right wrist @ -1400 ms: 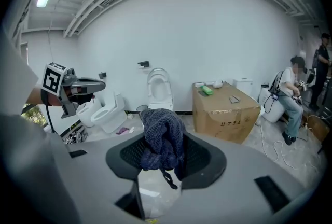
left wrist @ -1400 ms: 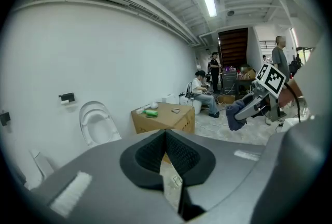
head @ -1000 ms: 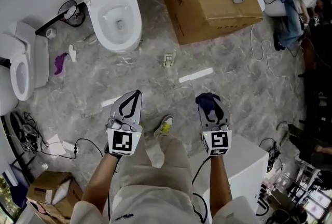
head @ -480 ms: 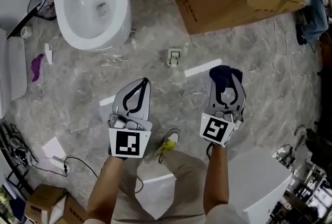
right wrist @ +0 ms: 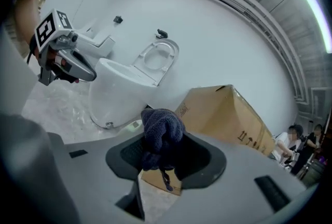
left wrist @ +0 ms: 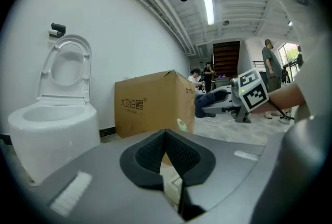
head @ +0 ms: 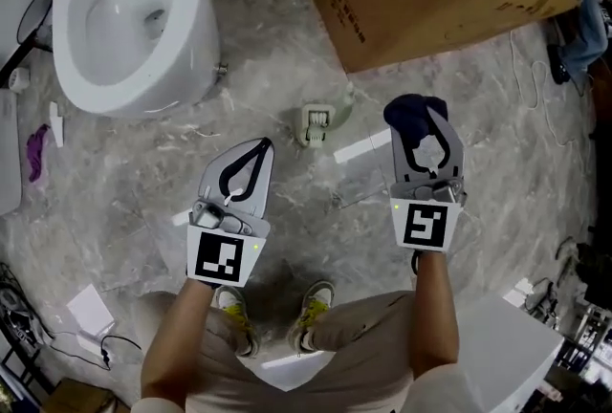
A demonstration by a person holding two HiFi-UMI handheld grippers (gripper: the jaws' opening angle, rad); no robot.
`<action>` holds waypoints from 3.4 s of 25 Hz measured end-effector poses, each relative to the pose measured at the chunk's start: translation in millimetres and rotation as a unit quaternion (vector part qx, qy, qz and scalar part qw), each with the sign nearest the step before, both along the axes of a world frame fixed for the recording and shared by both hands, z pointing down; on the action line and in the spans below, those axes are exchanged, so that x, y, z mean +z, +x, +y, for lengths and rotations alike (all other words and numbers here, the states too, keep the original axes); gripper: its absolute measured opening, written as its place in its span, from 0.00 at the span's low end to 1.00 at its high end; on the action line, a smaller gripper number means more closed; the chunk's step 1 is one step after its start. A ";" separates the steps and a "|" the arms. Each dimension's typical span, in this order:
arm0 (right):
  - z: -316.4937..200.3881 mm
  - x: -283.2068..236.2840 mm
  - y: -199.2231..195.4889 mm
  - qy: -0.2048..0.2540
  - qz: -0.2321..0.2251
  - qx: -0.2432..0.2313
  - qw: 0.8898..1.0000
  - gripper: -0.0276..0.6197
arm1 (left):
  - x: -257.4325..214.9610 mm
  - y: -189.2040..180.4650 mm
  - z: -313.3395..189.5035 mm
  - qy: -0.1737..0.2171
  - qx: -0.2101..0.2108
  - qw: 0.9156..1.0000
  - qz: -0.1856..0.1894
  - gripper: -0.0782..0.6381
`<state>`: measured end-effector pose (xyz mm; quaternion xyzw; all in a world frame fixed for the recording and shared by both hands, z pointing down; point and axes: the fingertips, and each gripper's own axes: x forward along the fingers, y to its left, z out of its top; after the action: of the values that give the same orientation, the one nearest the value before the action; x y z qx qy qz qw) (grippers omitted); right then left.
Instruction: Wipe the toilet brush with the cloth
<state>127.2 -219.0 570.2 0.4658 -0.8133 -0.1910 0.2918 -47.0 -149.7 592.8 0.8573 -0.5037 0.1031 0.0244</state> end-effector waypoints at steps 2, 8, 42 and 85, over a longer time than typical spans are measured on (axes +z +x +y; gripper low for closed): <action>-9.3 4.1 -5.3 0.006 0.006 -0.019 1.000 0.31 | 10.6 10.6 -3.6 0.003 0.019 1.000 -0.009 0.11; -25.6 4.0 -15.3 0.044 0.043 -0.040 0.997 0.31 | 8.2 33.5 -20.7 0.052 0.047 0.998 -0.007 0.11; -19.9 67.6 -39.6 -0.018 0.134 -0.068 0.988 0.31 | 34.1 17.9 -28.2 0.018 0.036 0.998 0.037 0.11; -15.3 46.7 -60.5 0.010 0.229 -0.034 0.973 0.31 | 41.4 19.8 -28.7 0.002 0.034 0.999 0.031 0.11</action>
<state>66.7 -234.3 616.8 0.3843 -0.7384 -0.3105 0.4589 -27.2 -178.4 634.1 0.8767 -0.4738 0.0759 0.0344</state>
